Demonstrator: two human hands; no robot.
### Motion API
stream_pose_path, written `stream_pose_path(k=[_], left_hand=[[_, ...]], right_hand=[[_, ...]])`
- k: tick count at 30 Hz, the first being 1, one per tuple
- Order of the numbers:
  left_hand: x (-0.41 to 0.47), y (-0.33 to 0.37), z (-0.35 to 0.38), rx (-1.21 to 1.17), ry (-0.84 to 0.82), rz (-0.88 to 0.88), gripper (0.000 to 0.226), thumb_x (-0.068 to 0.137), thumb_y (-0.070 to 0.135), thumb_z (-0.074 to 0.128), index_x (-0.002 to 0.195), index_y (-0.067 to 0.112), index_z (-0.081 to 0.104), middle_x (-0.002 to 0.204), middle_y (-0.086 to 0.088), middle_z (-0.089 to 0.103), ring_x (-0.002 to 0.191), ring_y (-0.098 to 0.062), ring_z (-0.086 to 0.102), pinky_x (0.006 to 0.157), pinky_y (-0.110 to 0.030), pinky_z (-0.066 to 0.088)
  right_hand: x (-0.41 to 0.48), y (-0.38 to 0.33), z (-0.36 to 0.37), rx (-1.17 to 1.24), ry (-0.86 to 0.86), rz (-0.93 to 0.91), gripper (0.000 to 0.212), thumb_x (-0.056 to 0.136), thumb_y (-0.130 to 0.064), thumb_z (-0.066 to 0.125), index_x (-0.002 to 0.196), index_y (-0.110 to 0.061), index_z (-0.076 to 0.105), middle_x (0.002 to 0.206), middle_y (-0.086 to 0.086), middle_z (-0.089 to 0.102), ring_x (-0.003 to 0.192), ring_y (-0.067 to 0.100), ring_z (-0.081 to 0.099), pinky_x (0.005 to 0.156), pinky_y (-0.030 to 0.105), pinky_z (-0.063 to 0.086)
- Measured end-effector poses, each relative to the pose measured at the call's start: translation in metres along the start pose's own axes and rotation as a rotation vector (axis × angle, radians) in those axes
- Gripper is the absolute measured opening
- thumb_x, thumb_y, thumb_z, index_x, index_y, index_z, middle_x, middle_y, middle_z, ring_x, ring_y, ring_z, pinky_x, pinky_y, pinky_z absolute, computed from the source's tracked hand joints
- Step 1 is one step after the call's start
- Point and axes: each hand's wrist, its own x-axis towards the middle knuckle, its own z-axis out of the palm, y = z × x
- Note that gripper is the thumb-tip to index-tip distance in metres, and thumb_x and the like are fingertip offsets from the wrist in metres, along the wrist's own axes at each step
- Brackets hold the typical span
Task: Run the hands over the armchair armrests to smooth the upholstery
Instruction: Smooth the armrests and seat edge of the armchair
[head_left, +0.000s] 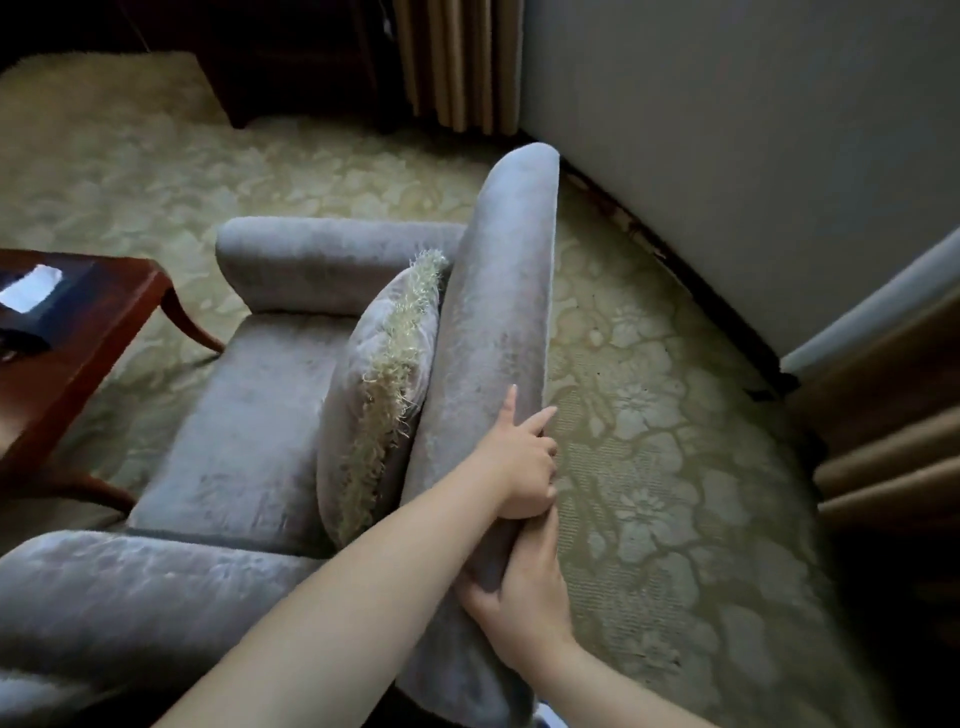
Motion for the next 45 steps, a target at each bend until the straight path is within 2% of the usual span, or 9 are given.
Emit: stream_pose_path(k=[4,7,12,16,29,39,42,44,45], left_hand=[[-0.003,-0.001,0.006,0.104,0.081,0.164,0.049,0.099,0.038,0.023,0.117,0.018,0.065,0.119,-0.002,0.060,0.133,-0.027,0.032,0.109,-0.064,-0.008],[-0.016,0.005,0.017,0.101,0.109,0.371,0.050,0.097,0.042,0.029,0.107,0.014,0.069,0.111,-0.003,0.066,0.117,-0.023,0.049,0.116,-0.044,0.007],[-0.050,0.032,0.050,0.098,0.244,0.649,0.045,0.097,0.035,0.029,0.095,0.017,0.070,0.105,-0.001,0.069,0.103,-0.021,0.057,0.089,-0.032,0.030],[-0.058,0.038,0.057,0.122,0.343,0.638,0.046,0.096,0.035,0.031,0.090,0.014,0.071,0.098,-0.004,0.070,0.096,-0.023,0.059,0.082,-0.032,0.032],[-0.081,0.030,0.090,0.074,0.536,0.642,0.041,0.092,0.035,0.033,0.077,0.016,0.066,0.088,-0.002,0.068,0.089,-0.021,0.058,0.083,-0.034,0.031],[-0.083,0.033,0.084,-0.013,0.456,0.672,0.046,0.093,0.035,0.034,0.081,0.010,0.070,0.087,-0.005,0.069,0.087,-0.024,0.057,0.082,-0.034,0.030],[-0.081,0.036,0.076,-0.279,0.437,0.540,0.045,0.093,0.037,0.037,0.078,0.008,0.066,0.086,-0.010,0.066,0.087,-0.027,0.058,0.082,-0.034,0.032],[-0.071,0.034,0.067,-0.461,0.499,0.358,0.041,0.092,0.039,0.039,0.098,0.007,0.063,0.107,-0.012,0.060,0.107,-0.028,0.054,0.097,-0.038,0.030],[-0.063,0.032,0.063,-0.453,0.519,0.256,0.044,0.090,0.040,0.038,0.115,0.009,0.057,0.126,-0.013,0.051,0.124,-0.029,0.042,0.109,-0.046,0.018]], right_hand=[[-0.007,-0.003,0.001,-0.079,0.162,0.107,0.088,0.079,-0.064,0.048,0.143,-0.010,0.022,0.145,0.008,0.031,0.126,0.025,0.042,0.092,0.032,0.040],[-0.030,-0.012,0.011,-0.148,0.276,0.405,0.054,0.086,-0.064,0.035,0.112,-0.019,0.052,0.109,0.006,0.058,0.103,0.029,0.057,0.080,0.037,0.046],[-0.066,-0.032,0.067,0.120,0.634,0.637,0.025,0.089,-0.027,0.044,0.105,-0.013,0.057,0.106,0.009,0.059,0.098,0.034,0.057,0.074,0.038,0.042],[-0.061,-0.042,0.076,0.273,0.968,0.811,0.030,0.095,-0.022,0.039,0.105,-0.011,0.065,0.111,0.009,0.063,0.100,0.030,0.056,0.078,0.033,0.041],[-0.079,-0.046,0.100,0.047,0.898,0.831,0.041,0.097,-0.028,0.028,0.085,-0.007,0.061,0.090,0.016,0.065,0.086,0.034,0.059,0.063,0.031,0.033],[-0.084,-0.048,0.095,0.023,0.815,0.848,0.027,0.096,-0.022,0.031,0.076,-0.016,0.048,0.092,0.013,0.061,0.084,0.030,0.055,0.063,0.032,0.031],[-0.080,-0.050,0.088,0.020,0.719,0.874,0.027,0.096,-0.023,0.032,0.089,-0.011,0.055,0.101,0.015,0.062,0.095,0.033,0.057,0.069,0.034,0.035],[-0.077,-0.050,0.080,-0.023,0.606,0.877,0.026,0.095,-0.023,0.032,0.095,-0.010,0.054,0.105,0.016,0.061,0.099,0.033,0.057,0.074,0.035,0.040],[-0.076,-0.048,0.075,-0.084,0.518,0.867,0.026,0.094,-0.020,0.031,0.098,-0.009,0.054,0.108,0.016,0.060,0.101,0.033,0.057,0.077,0.034,0.042]])
